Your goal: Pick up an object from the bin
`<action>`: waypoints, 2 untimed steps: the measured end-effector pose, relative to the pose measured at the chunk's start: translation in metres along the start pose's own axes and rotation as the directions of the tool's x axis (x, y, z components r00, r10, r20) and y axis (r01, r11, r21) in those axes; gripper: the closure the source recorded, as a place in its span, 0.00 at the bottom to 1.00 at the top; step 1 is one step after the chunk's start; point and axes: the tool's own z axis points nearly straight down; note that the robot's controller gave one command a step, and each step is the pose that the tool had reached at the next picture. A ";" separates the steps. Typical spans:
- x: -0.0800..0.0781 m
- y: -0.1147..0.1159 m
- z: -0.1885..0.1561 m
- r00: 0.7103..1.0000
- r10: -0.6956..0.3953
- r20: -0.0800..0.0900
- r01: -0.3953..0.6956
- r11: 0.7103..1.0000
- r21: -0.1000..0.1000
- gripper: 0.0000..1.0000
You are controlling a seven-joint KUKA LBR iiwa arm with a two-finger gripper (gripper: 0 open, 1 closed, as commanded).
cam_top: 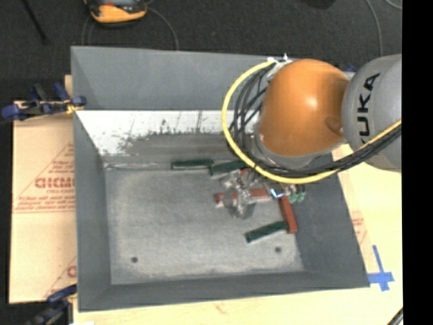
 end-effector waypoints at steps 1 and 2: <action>0.009 -0.008 -0.059 0.999 -0.049 0.002 0.049 0.999 -0.002 1.00; 0.008 -0.024 -0.049 1.000 0.007 0.020 -0.007 1.000 0.004 1.00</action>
Offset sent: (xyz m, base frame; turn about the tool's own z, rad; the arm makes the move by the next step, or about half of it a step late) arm 0.0056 -0.0343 -0.0585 0.1803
